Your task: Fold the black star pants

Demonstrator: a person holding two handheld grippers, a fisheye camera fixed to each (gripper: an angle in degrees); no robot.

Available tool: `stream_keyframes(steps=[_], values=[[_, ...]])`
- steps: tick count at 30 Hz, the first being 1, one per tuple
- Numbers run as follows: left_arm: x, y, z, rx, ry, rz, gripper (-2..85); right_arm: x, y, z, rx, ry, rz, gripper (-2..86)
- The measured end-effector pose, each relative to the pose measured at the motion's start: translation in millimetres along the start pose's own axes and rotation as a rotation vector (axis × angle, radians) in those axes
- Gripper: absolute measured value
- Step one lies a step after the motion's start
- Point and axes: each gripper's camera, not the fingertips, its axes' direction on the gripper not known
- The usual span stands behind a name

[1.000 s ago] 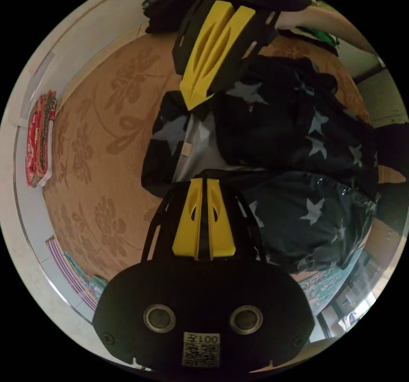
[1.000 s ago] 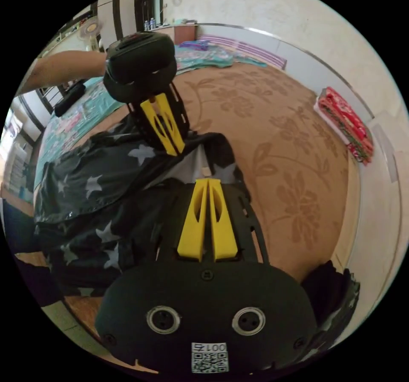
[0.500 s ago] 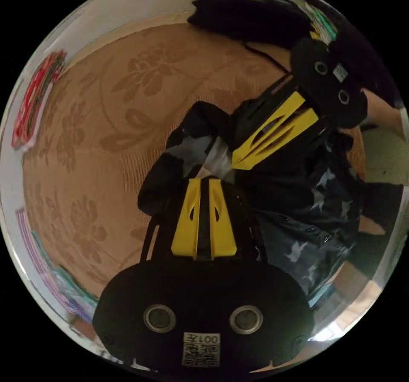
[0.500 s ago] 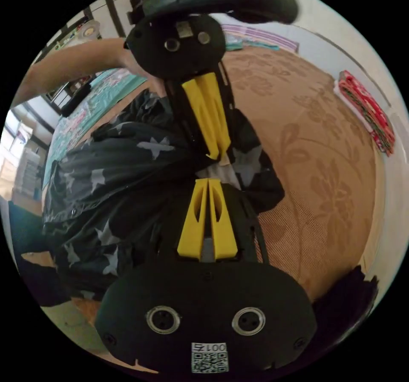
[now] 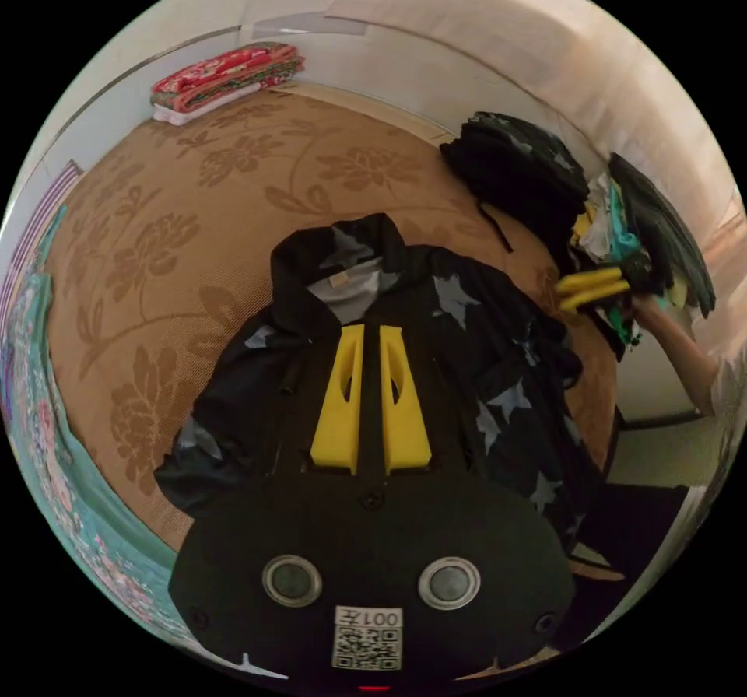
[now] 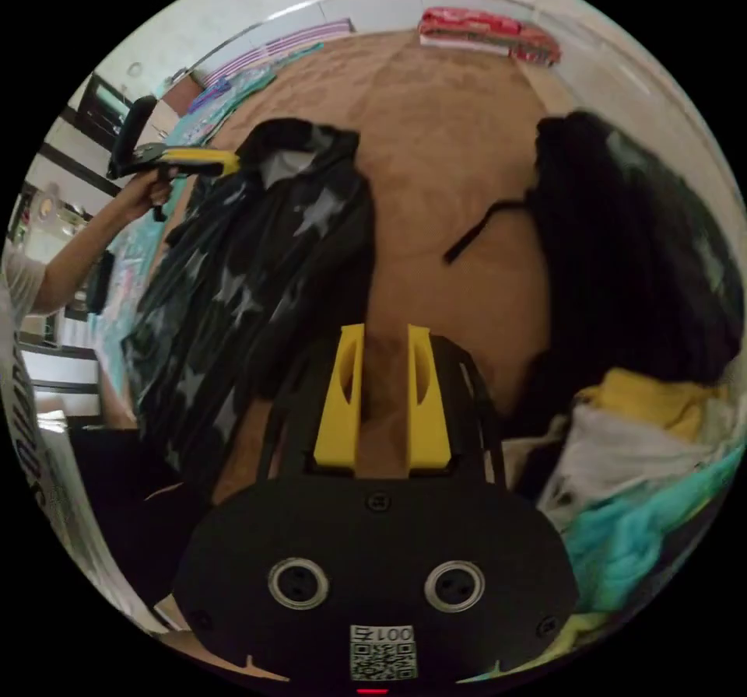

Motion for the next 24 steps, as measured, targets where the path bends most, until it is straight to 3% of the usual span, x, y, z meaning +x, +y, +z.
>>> stream_keyframes(steps=[3,7,10,13,15,19,24], values=[[6.9,-11.6,-7.6,0.048,-0.080,-0.042,-0.5,-11.5,34.6,26.7,-0.050,-0.036,0.034,6.6],[13.2,-33.8,-15.2,0.052,-0.145,-0.100,-0.2,-39.1,63.4,45.3,0.009,0.213,0.002,2.9],[23.3,-54.1,-11.7,-0.029,-0.170,-0.084,0.2,-48.5,78.7,48.0,-0.033,0.322,-0.062,1.7],[40.2,-75.2,3.1,-0.209,-0.196,0.064,0.8,-38.0,96.6,41.3,-0.063,0.499,-0.086,1.1],[53.0,-88.6,12.5,-0.301,-0.216,0.135,1.6,-23.4,107.6,34.7,-0.050,0.496,-0.056,0.9],[78.6,-101.5,8.8,-0.251,-0.036,0.153,2.6,10.0,129.4,24.2,0.021,0.464,0.032,0.8],[138.3,-109.3,24.7,-0.196,0.260,0.209,2.2,29.4,147.8,45.0,-0.035,0.515,0.052,1.0]])
